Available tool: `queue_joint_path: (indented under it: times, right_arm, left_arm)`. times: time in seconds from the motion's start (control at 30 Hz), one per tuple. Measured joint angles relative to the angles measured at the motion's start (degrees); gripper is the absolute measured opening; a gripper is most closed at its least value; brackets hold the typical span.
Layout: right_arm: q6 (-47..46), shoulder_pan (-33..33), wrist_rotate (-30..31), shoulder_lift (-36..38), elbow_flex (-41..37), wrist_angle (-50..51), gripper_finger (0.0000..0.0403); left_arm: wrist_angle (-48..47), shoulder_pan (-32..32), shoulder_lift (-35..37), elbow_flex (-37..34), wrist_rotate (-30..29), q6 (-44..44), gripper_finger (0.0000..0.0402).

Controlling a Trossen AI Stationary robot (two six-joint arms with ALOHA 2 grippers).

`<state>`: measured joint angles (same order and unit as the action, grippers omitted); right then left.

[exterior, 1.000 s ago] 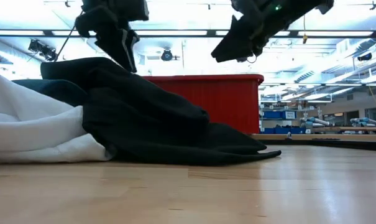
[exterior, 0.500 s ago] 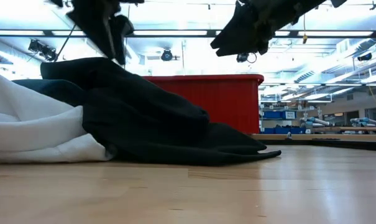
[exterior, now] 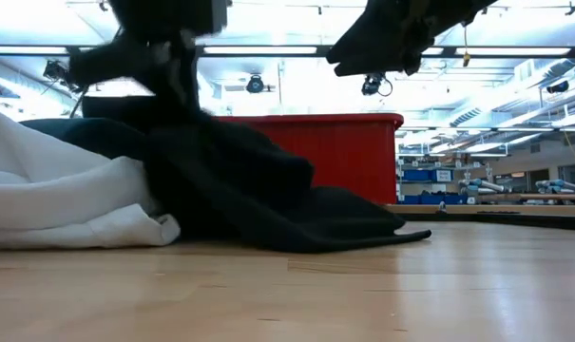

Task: Fold laundry
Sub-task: Fold the black shirt

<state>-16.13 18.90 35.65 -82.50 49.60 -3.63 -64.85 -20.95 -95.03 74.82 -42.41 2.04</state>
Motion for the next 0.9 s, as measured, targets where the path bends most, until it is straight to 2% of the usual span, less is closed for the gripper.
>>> queue_joint_path:
  times: [0.03, 0.1, 0.33, 0.47, 0.63, 0.9]
  right_arm:
    - [0.0, 0.1, -1.0, 0.0, 0.0, 0.3, 0.0201]
    - [1.7, 0.2, -3.7, 0.0, 0.0, 1.0, 0.0201]
    - [3.7, 0.6, -10.0, 0.0, -0.1, 2.0, 0.0201]
    - [3.0, 1.2, -9.5, 0.0, -2.2, 0.4, 0.0202]
    - [3.9, 2.6, -8.6, -1.2, -4.8, -7.9, 0.0202]
    - [12.6, 2.8, -8.2, -11.8, -4.7, -19.4, 0.0217]
  left_arm:
    - [-0.9, 0.1, 0.5, 1.1, -0.3, 0.0, 0.0047]
    - [-2.2, 0.1, 1.5, 3.3, 0.1, 0.2, 0.0016]
    - [-4.7, -1.6, 5.6, 11.7, 2.6, 3.0, 0.0008]
    - [-13.0, -4.1, 7.6, 18.6, 2.6, 7.5, 0.0004]
    - [-25.5, -7.6, 9.5, 28.9, 1.0, 14.6, 0.0002]
    - [-21.8, -14.0, 16.5, 34.2, 13.0, 8.3, 0.0005]
